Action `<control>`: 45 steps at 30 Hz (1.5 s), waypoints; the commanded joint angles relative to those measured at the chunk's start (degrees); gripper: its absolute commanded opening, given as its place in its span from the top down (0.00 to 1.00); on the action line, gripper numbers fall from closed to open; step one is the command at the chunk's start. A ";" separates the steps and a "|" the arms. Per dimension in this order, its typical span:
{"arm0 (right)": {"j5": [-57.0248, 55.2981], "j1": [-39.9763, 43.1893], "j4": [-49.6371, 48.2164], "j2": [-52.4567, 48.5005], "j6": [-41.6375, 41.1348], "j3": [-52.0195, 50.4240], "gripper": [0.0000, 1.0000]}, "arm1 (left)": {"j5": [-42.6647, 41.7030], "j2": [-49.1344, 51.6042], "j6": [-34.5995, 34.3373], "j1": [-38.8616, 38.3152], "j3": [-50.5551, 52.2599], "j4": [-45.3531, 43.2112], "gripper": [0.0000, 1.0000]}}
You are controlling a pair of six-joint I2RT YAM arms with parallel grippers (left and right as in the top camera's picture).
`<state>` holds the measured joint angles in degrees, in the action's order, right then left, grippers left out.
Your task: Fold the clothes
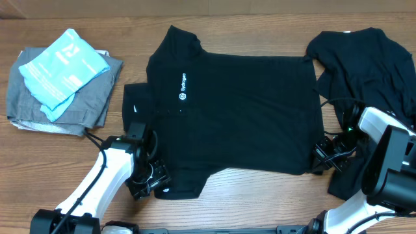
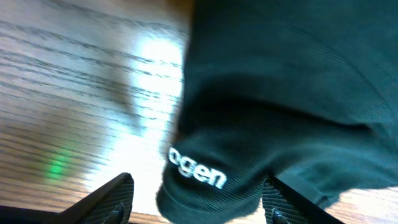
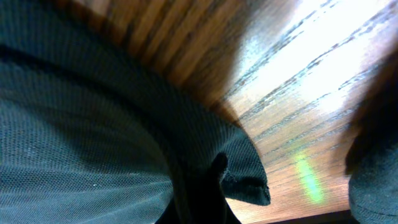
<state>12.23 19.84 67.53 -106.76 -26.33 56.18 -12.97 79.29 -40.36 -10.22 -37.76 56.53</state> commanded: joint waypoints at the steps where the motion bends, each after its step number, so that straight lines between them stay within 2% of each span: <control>1: -2.12 0.04 -2.56 -1.03 -0.26 -1.49 0.96 | 0.90 -0.66 0.13 0.44 1.86 -0.81 0.32; 4: -2.32 0.04 -2.56 -1.03 -0.26 -1.49 0.96 | -0.11 -0.66 0.17 0.46 3.89 -2.54 0.36; 6: -2.32 0.04 -2.56 -1.03 -0.26 -1.49 0.96 | -2.60 -0.66 1.62 0.46 4.90 -3.91 0.44; 10: -2.32 0.04 -2.54 -1.03 -0.26 -1.49 0.96 | -3.17 -0.66 2.67 0.46 5.44 -3.80 0.72; 12: -2.38 0.04 -2.58 -1.03 -0.26 -1.49 0.96 | -3.17 -0.66 3.13 0.46 5.44 -3.32 0.80; 14: -2.75 0.04 -2.67 -1.03 -0.28 -1.49 0.96 | -3.21 -0.66 3.13 0.46 5.42 -2.69 0.96; 22: -2.80 0.04 0.63 -1.03 -0.28 1.88 0.96 | -3.13 -0.68 6.84 0.46 3.32 4.68 0.96; 29: -3.15 0.04 4.15 -0.98 -0.28 2.80 0.96 | -3.10 -1.77 7.02 0.46 2.97 8.00 0.96; 36: -3.10 0.04 6.16 0.68 -0.31 2.82 0.96 | -2.03 -9.03 6.93 0.46 1.60 13.38 0.96; 45: -2.45 0.04 9.35 9.35 0.66 2.84 0.96 | -0.42 -17.29 6.47 0.46 -3.21 22.49 0.96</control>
<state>10.09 19.84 76.58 -101.38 -26.13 57.76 -14.72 63.07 -34.33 -10.09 -38.92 77.80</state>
